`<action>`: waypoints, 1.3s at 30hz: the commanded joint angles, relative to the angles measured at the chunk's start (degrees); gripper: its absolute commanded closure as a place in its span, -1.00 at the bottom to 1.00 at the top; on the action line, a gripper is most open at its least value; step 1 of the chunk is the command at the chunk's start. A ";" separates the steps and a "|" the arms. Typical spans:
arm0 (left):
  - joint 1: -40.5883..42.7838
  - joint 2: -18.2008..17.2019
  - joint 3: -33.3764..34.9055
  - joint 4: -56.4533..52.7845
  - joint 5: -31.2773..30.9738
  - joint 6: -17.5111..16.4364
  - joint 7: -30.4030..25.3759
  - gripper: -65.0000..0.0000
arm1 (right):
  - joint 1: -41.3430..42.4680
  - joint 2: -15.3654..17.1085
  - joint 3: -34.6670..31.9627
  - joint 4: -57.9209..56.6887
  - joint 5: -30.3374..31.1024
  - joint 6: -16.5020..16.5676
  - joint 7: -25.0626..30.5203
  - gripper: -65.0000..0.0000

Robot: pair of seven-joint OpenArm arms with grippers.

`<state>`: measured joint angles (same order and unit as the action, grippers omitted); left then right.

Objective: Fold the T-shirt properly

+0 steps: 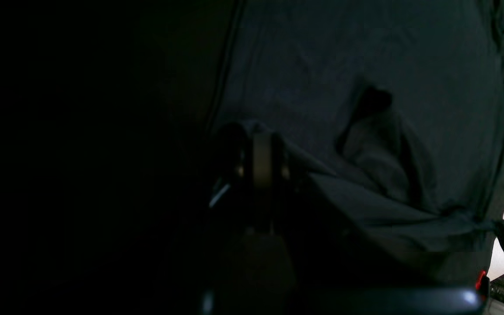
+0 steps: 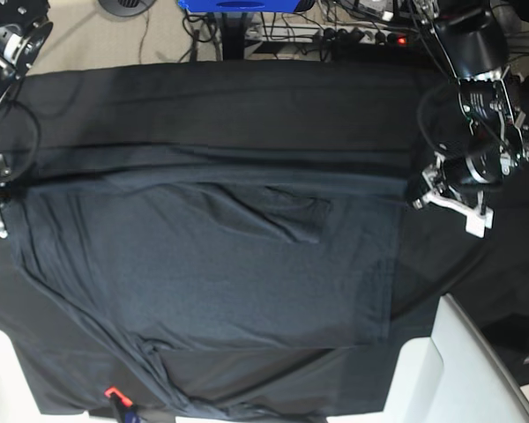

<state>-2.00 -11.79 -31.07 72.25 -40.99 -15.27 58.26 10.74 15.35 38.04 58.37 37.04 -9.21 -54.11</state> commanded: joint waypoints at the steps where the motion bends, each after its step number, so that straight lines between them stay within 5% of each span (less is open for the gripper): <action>1: -1.03 -1.00 -0.36 0.85 -0.90 -0.34 -0.63 0.72 | 1.26 1.30 0.42 0.75 0.63 0.11 0.44 0.46; 6: -2.70 -0.91 -0.71 0.85 -0.90 -0.34 -0.72 -0.22 | 1.08 1.30 0.51 1.28 0.81 1.43 4.22 0.01; 10: -3.67 -0.65 -5.19 1.29 -1.34 -0.60 -0.72 -0.56 | 0.03 0.34 1.03 1.72 0.81 12.07 7.47 0.02; 12: -4.46 -0.47 -9.15 1.47 -1.51 -0.69 -0.63 -0.57 | -1.47 -1.07 3.94 5.06 0.81 16.73 7.21 0.02; 16: -1.12 -1.00 -12.23 6.39 -5.03 -2.45 -0.46 -0.57 | -7.71 -5.46 9.03 16.31 0.81 20.77 7.12 0.02; 20: 6.70 -1.97 -11.96 16.67 -6.17 -8.60 -0.55 -0.57 | -14.39 -8.54 6.40 26.77 0.81 25.17 6.50 0.02; 23: 12.42 -1.70 -11.96 22.04 -2.83 -9.13 -0.63 -0.56 | -18.26 -9.42 0.51 32.31 0.72 29.21 3.78 0.02; 26: 16.99 -1.53 -11.79 23.09 1.83 -9.13 -0.63 -0.18 | -20.63 -9.42 -6.61 34.51 0.72 31.15 1.84 0.02; 29: 19.63 -0.74 -9.68 23.36 6.49 -9.13 -0.72 0.55 | -21.60 -9.60 -10.57 34.25 0.63 31.06 2.02 0.15; 31: 20.77 -0.56 -6.95 23.44 9.21 -9.13 -0.72 1.00 | -21.78 -9.95 -12.06 34.25 0.63 31.06 1.93 0.42; 34: 21.82 0.41 -3.70 22.39 11.67 -9.13 -1.69 1.00 | -22.48 -11.79 -12.77 34.60 0.63 31.06 1.58 1.00; 39: 24.90 1.55 -0.62 18.96 12.20 -9.13 -10.74 1.00 | -24.59 -13.29 -12.86 34.60 0.55 31.41 1.58 1.00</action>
<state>23.33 -9.61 -31.62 90.32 -27.83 -24.03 48.45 -14.50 1.41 25.02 91.81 36.64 21.71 -53.58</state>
